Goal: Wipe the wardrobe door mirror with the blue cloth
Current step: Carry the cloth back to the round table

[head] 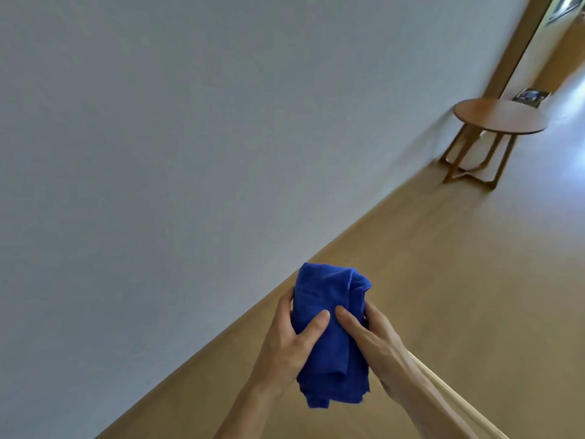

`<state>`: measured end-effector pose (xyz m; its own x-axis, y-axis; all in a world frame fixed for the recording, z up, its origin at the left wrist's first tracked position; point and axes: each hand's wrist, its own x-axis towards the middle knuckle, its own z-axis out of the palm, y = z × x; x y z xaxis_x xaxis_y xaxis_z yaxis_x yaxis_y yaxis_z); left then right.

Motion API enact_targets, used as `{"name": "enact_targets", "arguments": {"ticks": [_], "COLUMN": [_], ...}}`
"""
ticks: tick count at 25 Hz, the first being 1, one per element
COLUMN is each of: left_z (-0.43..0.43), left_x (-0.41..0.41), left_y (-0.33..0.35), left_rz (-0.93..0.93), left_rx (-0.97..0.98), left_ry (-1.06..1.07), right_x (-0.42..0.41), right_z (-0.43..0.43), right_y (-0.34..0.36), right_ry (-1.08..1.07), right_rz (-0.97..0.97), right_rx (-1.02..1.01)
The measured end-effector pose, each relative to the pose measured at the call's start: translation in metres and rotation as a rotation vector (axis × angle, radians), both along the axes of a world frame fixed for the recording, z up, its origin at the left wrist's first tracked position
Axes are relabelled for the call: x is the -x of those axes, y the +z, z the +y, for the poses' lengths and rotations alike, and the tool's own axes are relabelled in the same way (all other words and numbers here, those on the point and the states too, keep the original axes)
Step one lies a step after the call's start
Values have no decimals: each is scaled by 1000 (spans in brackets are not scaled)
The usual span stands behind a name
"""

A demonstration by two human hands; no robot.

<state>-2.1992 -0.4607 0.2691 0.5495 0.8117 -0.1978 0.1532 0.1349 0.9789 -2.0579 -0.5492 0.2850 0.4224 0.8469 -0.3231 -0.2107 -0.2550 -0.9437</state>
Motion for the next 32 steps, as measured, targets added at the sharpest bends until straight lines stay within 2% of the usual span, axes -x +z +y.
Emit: {"name": "enact_targets", "arguments": {"ticks": [8,16,32], "left_z": [-23,-31,79], "left_x": [-141,-242,-464], "left_y": [-2,-10,-17], "left_rz": [-35,12,73], "left_rx": [4,28,-21], "left_ry": [-253,-466,-717], "right_x": [-117,-187,-365], "right_z": [-55,-87,5], "right_y": [4,-4,-6], "right_ry": [-245,-485,-767], "right_rz": [-4,15,-11], "right_rx": [-37,-19,20]}}
